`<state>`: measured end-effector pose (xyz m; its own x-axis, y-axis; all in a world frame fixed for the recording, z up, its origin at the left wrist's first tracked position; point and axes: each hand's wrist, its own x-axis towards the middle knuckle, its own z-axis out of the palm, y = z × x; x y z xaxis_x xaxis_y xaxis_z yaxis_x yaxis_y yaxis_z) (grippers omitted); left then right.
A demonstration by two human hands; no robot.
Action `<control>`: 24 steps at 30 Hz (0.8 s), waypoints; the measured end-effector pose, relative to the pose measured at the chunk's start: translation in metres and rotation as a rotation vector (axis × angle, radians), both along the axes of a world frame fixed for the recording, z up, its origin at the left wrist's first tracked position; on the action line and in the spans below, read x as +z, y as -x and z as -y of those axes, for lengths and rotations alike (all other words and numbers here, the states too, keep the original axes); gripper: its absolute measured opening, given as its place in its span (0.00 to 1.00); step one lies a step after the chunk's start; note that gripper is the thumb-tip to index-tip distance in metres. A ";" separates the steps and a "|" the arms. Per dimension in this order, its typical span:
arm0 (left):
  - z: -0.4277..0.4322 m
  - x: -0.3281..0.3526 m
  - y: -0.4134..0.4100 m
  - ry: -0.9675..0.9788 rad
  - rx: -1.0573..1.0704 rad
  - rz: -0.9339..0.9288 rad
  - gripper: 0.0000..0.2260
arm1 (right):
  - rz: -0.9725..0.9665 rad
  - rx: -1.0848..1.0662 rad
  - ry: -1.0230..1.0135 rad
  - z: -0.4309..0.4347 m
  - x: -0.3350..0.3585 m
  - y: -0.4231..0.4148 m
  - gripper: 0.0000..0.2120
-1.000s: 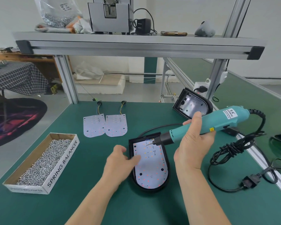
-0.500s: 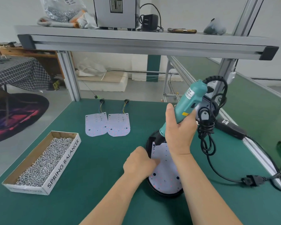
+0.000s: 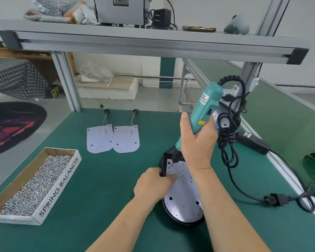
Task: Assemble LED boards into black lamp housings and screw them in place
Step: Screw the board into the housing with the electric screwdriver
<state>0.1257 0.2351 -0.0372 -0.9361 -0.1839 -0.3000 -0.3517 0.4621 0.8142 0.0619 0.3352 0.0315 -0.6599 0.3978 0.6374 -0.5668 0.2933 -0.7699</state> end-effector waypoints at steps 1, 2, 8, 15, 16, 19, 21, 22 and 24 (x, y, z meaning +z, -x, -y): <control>-0.001 0.000 0.000 0.003 0.001 -0.006 0.14 | -0.008 -0.002 -0.004 0.000 0.000 0.001 0.13; -0.001 0.000 0.000 -0.015 0.005 -0.007 0.14 | -0.011 -0.004 -0.008 0.001 0.001 0.001 0.13; -0.002 0.001 0.004 -0.059 0.006 0.002 0.13 | 0.022 -0.007 -0.026 0.004 -0.003 0.003 0.13; -0.002 -0.002 0.005 -0.042 0.013 -0.003 0.13 | 0.035 -0.006 -0.049 0.005 -0.004 0.005 0.14; -0.002 -0.002 0.005 -0.044 0.013 -0.003 0.13 | 0.030 -0.007 -0.055 0.006 -0.004 0.005 0.14; -0.002 -0.002 0.006 -0.038 0.011 0.000 0.14 | 0.008 -0.013 -0.092 0.008 -0.003 0.006 0.14; -0.002 -0.001 0.006 -0.035 0.010 0.004 0.14 | 0.000 -0.013 -0.122 0.009 -0.003 0.006 0.15; -0.002 -0.002 0.006 -0.034 0.010 0.005 0.14 | -0.005 -0.012 -0.130 0.009 -0.004 0.006 0.16; -0.002 -0.002 0.006 -0.035 0.009 0.006 0.13 | -0.018 -0.004 -0.132 0.009 -0.005 0.008 0.15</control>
<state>0.1194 0.2373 -0.0391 -0.9325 -0.1817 -0.3121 -0.3608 0.4303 0.8275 0.0543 0.3258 0.0270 -0.6469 0.3120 0.6958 -0.5786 0.3934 -0.7144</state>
